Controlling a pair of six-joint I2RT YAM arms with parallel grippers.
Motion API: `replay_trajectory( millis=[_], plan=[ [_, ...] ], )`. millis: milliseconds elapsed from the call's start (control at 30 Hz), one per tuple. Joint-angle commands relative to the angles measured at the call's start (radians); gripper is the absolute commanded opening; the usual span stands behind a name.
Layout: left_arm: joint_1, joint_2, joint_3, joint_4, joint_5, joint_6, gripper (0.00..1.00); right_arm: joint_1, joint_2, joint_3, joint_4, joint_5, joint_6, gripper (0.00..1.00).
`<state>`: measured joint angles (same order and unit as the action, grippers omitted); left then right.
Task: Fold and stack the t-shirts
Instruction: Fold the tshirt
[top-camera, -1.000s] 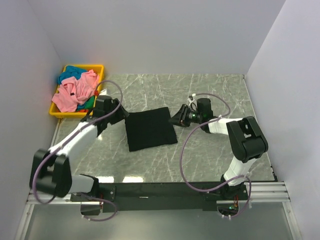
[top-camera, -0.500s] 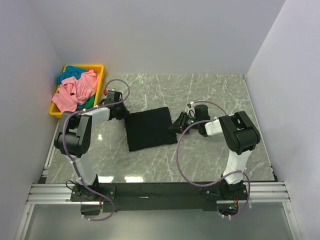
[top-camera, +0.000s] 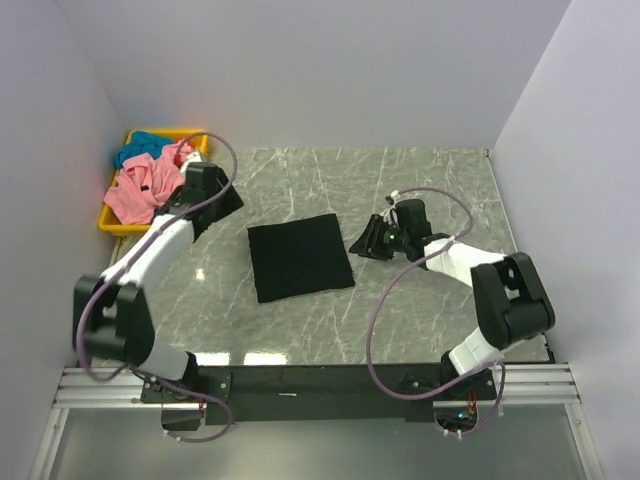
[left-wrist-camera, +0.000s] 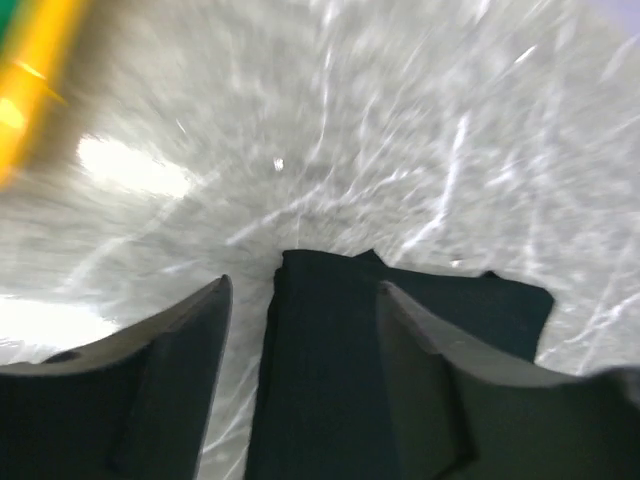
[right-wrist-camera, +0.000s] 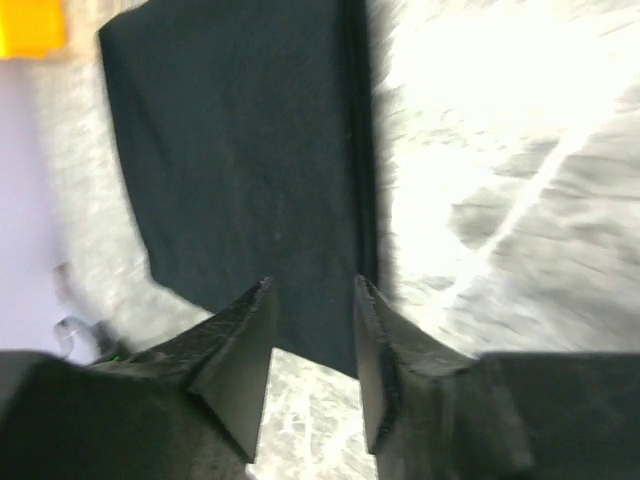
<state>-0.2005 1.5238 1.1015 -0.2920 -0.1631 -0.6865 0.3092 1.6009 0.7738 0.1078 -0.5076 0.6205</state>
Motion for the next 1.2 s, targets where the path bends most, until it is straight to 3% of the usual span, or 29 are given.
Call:
replay_trajectory(
  millis=[0, 133, 233, 400, 700, 967, 1167],
  plan=[
    [0.001, -0.148, 0.006, -0.085, -0.102, 0.067, 0.69, 0.024, -0.081, 0.051, -0.223, 0.21, -0.103, 0.45],
    [0.003, -0.322, -0.096, -0.114, -0.136, 0.097, 0.91, 0.063, -0.105, 0.058, -0.309, 0.277, -0.13, 0.5],
    [0.001, -0.416, -0.156, -0.142, -0.161, 0.116, 0.99, 0.105, -0.098, 0.062, -0.319, 0.293, -0.125, 0.52],
    [0.003, -0.513, -0.232, -0.168, -0.174, 0.125, 0.99, 0.168, -0.053, 0.087, -0.321, 0.323, -0.11, 0.52],
    [0.003, -0.547, -0.341, -0.213, -0.032, 0.059, 0.97, 0.243, 0.037, 0.127, -0.318, 0.343, -0.097, 0.52],
    [-0.054, -0.444, -0.367, -0.194, 0.111, 0.001, 0.92, 0.315, 0.093, 0.162, -0.326, 0.342, -0.073, 0.51],
    [-0.169, -0.332, -0.362, -0.157, 0.094, -0.067, 0.92, 0.361, 0.1, 0.197, -0.365, 0.375, -0.079, 0.51]
  ],
)
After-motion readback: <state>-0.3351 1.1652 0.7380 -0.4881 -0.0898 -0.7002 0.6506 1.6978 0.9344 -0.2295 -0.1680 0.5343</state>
